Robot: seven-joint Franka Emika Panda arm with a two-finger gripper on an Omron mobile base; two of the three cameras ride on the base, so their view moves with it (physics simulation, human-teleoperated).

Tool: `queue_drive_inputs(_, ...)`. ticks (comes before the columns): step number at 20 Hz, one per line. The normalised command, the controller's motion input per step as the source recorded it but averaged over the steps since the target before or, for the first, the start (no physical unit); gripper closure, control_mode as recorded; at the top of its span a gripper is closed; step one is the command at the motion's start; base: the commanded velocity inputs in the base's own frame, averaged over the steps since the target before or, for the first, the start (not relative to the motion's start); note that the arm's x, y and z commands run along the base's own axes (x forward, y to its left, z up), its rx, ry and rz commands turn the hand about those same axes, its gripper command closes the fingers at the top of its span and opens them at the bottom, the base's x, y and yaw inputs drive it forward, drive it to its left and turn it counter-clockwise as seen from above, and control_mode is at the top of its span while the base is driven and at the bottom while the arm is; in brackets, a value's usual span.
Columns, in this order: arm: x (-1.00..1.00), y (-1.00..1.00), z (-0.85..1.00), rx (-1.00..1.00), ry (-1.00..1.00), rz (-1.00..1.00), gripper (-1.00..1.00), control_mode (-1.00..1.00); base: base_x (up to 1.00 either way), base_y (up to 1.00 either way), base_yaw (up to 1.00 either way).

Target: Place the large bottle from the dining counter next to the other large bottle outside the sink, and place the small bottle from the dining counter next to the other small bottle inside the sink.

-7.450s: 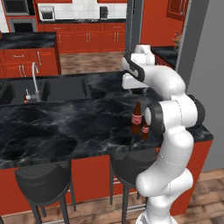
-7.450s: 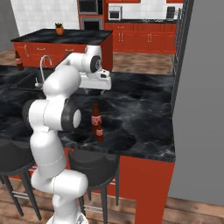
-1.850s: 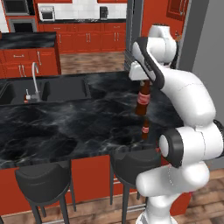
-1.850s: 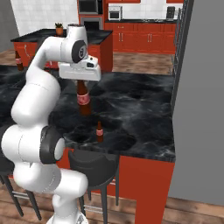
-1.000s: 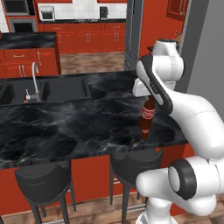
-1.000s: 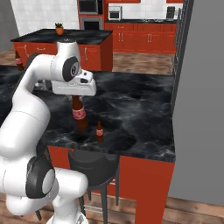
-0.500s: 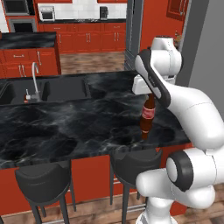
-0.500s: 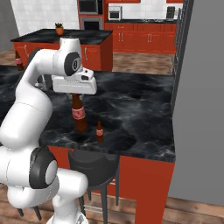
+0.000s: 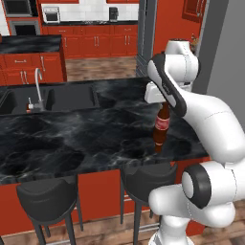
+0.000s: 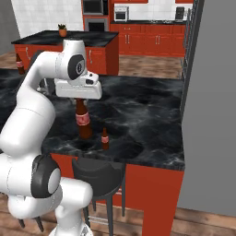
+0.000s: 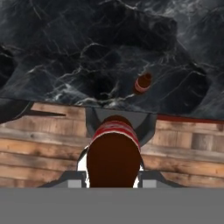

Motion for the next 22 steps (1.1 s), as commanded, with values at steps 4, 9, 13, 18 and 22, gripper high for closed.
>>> queue_drive_inputs(4,0.0,0.0,0.0,0.0,0.0,0.0,1.0,1.0,-0.71,0.74,0.0)
queue_drive_inputs(9,0.0,0.0,0.0,0.0,0.0,0.0,1.0,1.0,-0.57,1.0,-0.08)
queue_drive_inputs(13,0.0,0.0,0.0,0.0,0.0,0.0,1.0,1.0,-0.34,1.0,-0.22)
queue_drive_inputs(18,0.0,0.0,0.0,0.0,0.0,0.0,1.0,1.0,-0.32,1.0,-0.23)
queue_drive_inputs(22,0.0,0.0,0.0,0.0,0.0,0.0,1.0,1.0,-0.36,1.0,-0.15)
